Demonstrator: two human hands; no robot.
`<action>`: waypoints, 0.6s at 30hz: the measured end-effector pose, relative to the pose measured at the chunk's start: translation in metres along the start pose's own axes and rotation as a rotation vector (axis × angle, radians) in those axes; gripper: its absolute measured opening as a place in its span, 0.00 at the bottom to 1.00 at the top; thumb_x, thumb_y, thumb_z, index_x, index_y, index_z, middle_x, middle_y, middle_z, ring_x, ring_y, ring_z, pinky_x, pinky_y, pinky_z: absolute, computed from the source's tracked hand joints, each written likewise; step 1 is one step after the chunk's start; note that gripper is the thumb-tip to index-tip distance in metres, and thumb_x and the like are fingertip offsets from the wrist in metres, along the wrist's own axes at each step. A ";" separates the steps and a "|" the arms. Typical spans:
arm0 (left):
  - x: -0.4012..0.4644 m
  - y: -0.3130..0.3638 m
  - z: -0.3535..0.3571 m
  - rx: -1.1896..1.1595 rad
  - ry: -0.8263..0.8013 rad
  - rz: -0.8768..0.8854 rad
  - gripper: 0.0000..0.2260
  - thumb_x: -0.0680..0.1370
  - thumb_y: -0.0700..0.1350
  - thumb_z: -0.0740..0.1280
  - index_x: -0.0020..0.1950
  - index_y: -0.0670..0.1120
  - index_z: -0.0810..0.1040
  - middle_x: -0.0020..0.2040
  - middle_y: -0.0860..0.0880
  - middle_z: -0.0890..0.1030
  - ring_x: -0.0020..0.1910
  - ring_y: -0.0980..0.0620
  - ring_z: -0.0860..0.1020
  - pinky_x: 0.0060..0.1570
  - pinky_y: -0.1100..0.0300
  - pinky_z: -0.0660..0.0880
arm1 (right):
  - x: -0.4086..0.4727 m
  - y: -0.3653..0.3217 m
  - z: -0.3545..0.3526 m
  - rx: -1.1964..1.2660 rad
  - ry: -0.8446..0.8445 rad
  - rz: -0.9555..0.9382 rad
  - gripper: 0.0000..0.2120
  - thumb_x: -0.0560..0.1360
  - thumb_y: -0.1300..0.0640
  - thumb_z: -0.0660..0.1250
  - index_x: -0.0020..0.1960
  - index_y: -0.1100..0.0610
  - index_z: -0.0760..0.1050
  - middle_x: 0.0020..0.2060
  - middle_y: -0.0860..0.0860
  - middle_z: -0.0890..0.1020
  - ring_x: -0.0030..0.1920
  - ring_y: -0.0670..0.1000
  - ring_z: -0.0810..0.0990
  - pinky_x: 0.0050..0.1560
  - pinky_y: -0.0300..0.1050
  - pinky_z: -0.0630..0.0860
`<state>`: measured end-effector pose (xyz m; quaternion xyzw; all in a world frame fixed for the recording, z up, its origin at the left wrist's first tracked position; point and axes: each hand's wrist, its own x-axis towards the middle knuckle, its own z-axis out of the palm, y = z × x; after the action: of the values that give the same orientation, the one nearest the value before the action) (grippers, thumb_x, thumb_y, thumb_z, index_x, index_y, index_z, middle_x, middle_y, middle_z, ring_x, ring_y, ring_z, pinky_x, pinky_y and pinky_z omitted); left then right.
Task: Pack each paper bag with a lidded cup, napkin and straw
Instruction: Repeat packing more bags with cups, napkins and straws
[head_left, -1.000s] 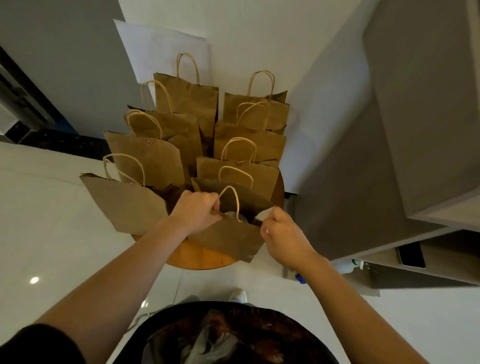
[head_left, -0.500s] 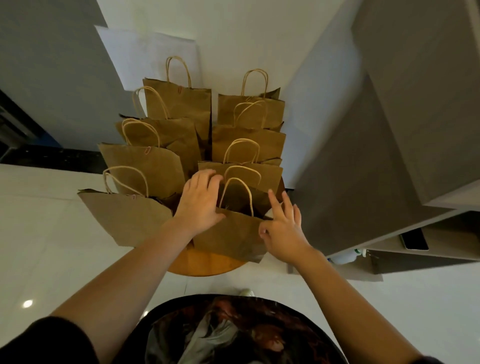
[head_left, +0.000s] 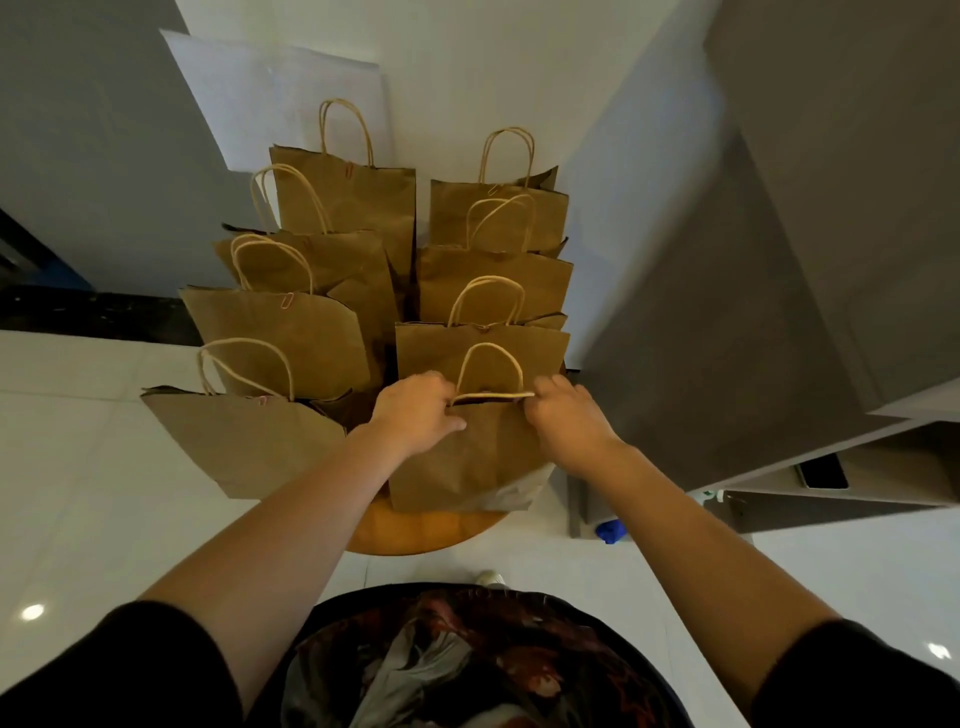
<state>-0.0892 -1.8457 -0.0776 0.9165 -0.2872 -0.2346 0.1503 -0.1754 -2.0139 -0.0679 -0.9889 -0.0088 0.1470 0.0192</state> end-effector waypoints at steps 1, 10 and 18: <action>0.001 -0.001 0.000 -0.039 0.007 -0.020 0.10 0.77 0.52 0.67 0.51 0.47 0.78 0.47 0.48 0.78 0.48 0.49 0.78 0.47 0.55 0.75 | 0.002 0.000 -0.001 0.010 0.008 0.004 0.12 0.79 0.59 0.59 0.61 0.56 0.73 0.59 0.53 0.72 0.61 0.54 0.68 0.61 0.47 0.66; 0.005 -0.005 0.008 -0.247 -0.042 -0.119 0.08 0.78 0.50 0.65 0.47 0.47 0.79 0.37 0.53 0.76 0.43 0.51 0.77 0.45 0.55 0.73 | -0.026 -0.036 -0.011 0.219 0.267 0.328 0.09 0.79 0.59 0.59 0.57 0.56 0.75 0.61 0.54 0.71 0.61 0.53 0.70 0.63 0.48 0.69; 0.007 -0.003 0.000 -0.180 -0.185 -0.031 0.08 0.77 0.51 0.66 0.41 0.50 0.79 0.41 0.51 0.79 0.45 0.50 0.78 0.49 0.54 0.74 | -0.014 -0.055 -0.013 0.502 0.049 0.105 0.12 0.80 0.60 0.58 0.60 0.56 0.77 0.57 0.52 0.77 0.58 0.51 0.75 0.64 0.40 0.68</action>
<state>-0.0824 -1.8479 -0.0812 0.8780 -0.2634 -0.3452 0.2014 -0.1857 -1.9600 -0.0497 -0.9555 0.0798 0.1216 0.2567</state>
